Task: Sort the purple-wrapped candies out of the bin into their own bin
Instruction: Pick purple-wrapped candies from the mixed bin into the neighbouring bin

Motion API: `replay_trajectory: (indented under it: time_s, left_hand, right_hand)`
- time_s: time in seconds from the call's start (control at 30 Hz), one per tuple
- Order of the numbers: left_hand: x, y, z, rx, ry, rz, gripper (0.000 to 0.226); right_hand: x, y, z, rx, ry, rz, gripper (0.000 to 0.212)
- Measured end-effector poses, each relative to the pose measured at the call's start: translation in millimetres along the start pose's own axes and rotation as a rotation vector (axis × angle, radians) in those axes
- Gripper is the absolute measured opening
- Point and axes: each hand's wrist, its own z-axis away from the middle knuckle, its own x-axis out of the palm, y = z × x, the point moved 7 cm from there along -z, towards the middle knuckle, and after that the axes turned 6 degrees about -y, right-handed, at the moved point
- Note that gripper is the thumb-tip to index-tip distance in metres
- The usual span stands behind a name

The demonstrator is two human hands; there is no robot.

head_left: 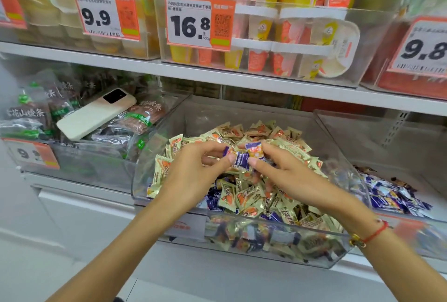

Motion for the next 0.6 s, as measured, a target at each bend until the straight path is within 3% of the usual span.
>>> replay_trajectory:
  time_s: [0.13, 0.27, 0.33, 0.43, 0.5, 0.6]
  left_hand:
    - [9.4, 5.8, -0.5, 0.037, 0.051, 0.090, 0.011]
    - [27.8, 17.6, -7.8, 0.052, -0.047, 0.155, 0.022]
    - [31.0, 17.0, -13.1, 0.089, -0.094, -0.025, 0.034]
    - [28.8, 9.9, -19.9, 0.178, -0.139, -0.562, 0.048]
    - [28.7, 2.8, -22.9, 0.196, -0.182, -0.797, 0.051]
    - [34.7, -5.1, -25.3, 0.182, -0.254, -0.918, 0.051]
  right_hand:
    - [3.0, 7.1, 5.7, -0.010, 0.124, -0.024, 0.021]
    - [-19.8, 1.4, 28.2, -0.036, 0.279, 0.177, 0.018]
    - [-45.6, 1.7, 48.7, -0.019, 0.387, 0.246, 0.018]
    - [-97.2, 11.5, 93.3, 0.021, 0.655, 0.304, 0.017]
    - [-125.5, 30.0, 116.4, 0.122, 0.767, 0.424, 0.015]
    - [-149.4, 84.2, 119.2, 0.342, 0.654, 0.613, 0.020]
